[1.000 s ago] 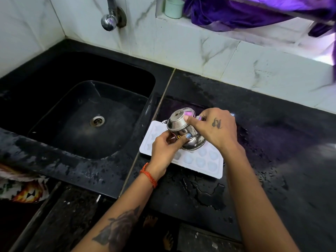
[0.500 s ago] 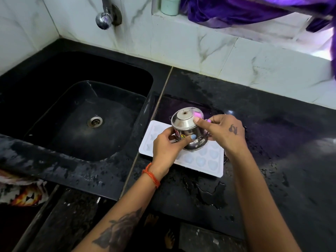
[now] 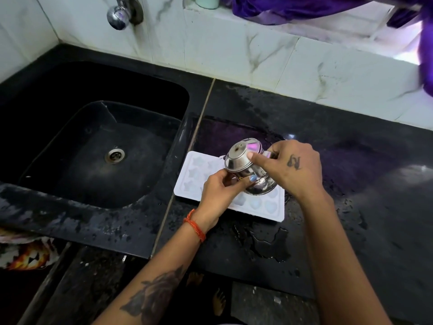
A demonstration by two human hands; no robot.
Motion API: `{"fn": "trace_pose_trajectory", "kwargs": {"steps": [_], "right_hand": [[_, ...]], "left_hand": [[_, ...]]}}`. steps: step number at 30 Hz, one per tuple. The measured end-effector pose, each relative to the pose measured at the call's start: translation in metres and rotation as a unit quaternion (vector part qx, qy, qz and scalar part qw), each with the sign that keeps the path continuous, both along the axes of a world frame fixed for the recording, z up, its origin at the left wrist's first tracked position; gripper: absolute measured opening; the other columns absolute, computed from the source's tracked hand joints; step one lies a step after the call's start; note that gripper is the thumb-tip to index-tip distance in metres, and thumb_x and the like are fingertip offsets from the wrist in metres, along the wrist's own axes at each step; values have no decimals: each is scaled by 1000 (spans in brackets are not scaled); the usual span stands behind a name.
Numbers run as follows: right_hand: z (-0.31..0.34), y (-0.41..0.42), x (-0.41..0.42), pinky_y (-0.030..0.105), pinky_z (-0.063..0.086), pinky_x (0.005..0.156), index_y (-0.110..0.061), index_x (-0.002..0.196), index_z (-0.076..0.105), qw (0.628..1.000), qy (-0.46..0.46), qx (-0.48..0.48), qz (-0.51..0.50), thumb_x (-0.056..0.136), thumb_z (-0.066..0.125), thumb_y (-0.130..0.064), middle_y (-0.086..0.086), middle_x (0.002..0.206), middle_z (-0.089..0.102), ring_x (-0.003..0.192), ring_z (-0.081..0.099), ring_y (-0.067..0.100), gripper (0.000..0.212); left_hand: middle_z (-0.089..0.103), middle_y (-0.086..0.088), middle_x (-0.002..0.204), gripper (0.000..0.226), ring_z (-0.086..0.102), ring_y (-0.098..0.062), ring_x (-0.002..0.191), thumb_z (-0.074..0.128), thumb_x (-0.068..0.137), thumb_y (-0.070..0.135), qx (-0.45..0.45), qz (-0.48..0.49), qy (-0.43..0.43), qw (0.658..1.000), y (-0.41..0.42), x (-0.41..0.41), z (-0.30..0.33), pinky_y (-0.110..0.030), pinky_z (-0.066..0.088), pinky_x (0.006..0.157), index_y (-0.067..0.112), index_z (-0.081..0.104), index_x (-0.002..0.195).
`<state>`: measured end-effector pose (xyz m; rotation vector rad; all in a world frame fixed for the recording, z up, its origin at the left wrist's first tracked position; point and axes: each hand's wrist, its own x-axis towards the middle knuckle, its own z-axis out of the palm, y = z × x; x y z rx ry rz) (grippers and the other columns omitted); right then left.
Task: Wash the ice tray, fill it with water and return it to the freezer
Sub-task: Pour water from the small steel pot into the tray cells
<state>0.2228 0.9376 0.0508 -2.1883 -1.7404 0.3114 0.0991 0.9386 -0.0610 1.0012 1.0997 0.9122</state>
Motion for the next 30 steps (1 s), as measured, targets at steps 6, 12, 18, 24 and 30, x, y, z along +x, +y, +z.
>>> {"fn": "trace_pose_trajectory", "kwargs": {"steps": [6, 12, 18, 24, 30], "right_hand": [[2, -1, 0, 24, 29, 46, -11, 58, 53, 1000, -17, 3, 2, 81, 62, -55, 1, 50, 49, 53, 50, 18, 50], [-6, -2, 12, 26, 40, 56, -10, 67, 67, 997, 78, 7, -26, 77, 65, -56, 6, 63, 66, 66, 62, 21, 48], [-17, -5, 22, 40, 55, 77, -17, 60, 67, 978, 191, 0, -83, 72, 73, -50, 4, 66, 69, 74, 68, 22, 35], [-8, -12, 26, 27, 43, 59, -11, 67, 68, 990, 120, -5, -73, 76, 66, -55, 4, 64, 68, 69, 65, 21, 45], [3, -16, 25, 24, 30, 46, -10, 58, 56, 998, 36, -12, -50, 80, 64, -54, 2, 52, 55, 52, 52, 15, 50]], "left_hand": [[73, -7, 101, 58, 68, -22, 101, 81, 58, 43, 2, -4, -26, 1000, 0, 3, 0, -45, 49, 97, 10, 68, 104], [74, -2, 96, 50, 69, -15, 94, 82, 61, 35, 26, 28, 18, 999, -1, 5, 8, -42, 52, 93, 12, 68, 103], [74, 3, 93, 43, 69, -10, 90, 83, 59, 39, 45, 27, 66, 996, -2, 8, 18, -36, 54, 88, 24, 69, 97], [75, 1, 91, 40, 70, -13, 90, 84, 64, 31, 18, 0, 40, 999, -2, 15, 17, -36, 55, 86, 18, 71, 100], [75, 0, 92, 34, 67, -3, 78, 79, 72, 29, -13, -32, 11, 999, -7, 23, 11, -10, 43, 61, 15, 70, 101]]}}
